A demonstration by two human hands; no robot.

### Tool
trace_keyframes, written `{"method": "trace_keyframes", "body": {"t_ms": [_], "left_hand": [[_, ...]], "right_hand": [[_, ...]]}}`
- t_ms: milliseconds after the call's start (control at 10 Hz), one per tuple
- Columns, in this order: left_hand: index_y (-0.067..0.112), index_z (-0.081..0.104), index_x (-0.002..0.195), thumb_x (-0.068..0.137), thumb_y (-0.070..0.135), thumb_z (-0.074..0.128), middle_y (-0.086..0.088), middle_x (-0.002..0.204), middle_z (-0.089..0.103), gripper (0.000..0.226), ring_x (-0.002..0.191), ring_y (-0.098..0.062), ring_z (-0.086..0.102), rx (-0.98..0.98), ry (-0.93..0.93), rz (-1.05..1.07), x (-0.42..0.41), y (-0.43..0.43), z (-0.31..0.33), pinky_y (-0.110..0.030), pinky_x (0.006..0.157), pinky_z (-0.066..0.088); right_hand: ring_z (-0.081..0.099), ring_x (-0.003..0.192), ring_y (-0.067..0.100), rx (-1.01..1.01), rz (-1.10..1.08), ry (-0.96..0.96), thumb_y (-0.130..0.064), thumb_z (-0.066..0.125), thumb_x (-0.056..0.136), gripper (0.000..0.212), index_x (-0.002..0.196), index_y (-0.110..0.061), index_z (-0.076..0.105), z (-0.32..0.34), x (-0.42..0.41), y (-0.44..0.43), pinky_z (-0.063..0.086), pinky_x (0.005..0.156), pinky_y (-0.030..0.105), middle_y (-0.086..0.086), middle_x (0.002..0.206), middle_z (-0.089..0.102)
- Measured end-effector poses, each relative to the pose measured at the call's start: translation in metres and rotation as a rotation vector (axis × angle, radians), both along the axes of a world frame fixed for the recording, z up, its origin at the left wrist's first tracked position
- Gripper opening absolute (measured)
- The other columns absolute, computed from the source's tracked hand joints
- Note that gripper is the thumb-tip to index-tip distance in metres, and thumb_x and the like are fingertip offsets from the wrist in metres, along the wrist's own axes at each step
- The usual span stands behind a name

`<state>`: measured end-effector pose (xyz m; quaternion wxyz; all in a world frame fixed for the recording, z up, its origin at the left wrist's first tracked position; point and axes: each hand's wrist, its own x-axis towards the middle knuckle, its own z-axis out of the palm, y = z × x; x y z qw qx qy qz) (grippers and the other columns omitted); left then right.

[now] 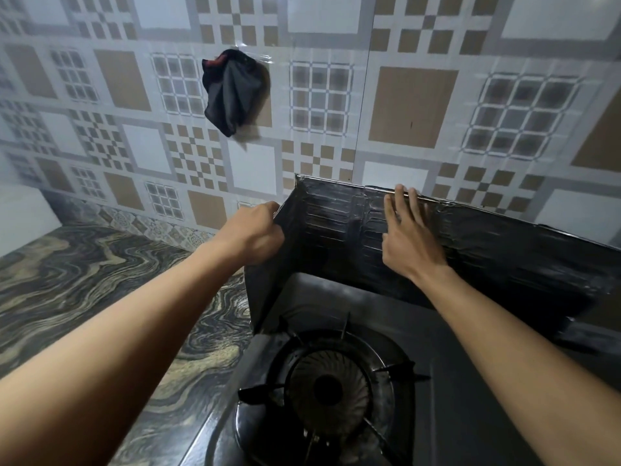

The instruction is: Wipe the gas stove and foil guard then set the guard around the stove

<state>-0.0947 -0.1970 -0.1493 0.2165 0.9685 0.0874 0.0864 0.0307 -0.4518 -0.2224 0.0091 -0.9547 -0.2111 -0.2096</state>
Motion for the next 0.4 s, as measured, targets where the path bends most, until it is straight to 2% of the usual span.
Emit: {"method": "trace_keyframes", "body": {"t_ms": [200,400], "left_hand": [[0.013,0.049,0.133,0.084,0.024,0.057,-0.019,0.116,0.067,0.051,0.101,-0.037,0.062,0.092,-0.026,0.006,0.000,0.001,0.001,-0.039,0.085,0.052],[0.019,0.035,0.146,0.090,0.042,0.060,-0.017,0.116,0.067,0.066,0.104,-0.038,0.063,0.267,-0.139,-0.047,-0.001,-0.006,0.009,-0.044,0.086,0.052]], "right_hand": [[-0.007,0.151,0.032,-0.016,0.020,-0.020,-0.035,0.044,0.099,0.069,0.157,-0.012,0.013,0.009,-0.008,-0.004,0.002,0.122,0.053,0.017,0.164,-0.002],[0.008,0.152,0.029,0.022,0.010,0.015,-0.048,0.040,0.099,0.072,0.156,-0.014,0.014,0.040,-0.037,-0.001,0.011,0.122,0.051,0.015,0.163,0.012]]}}
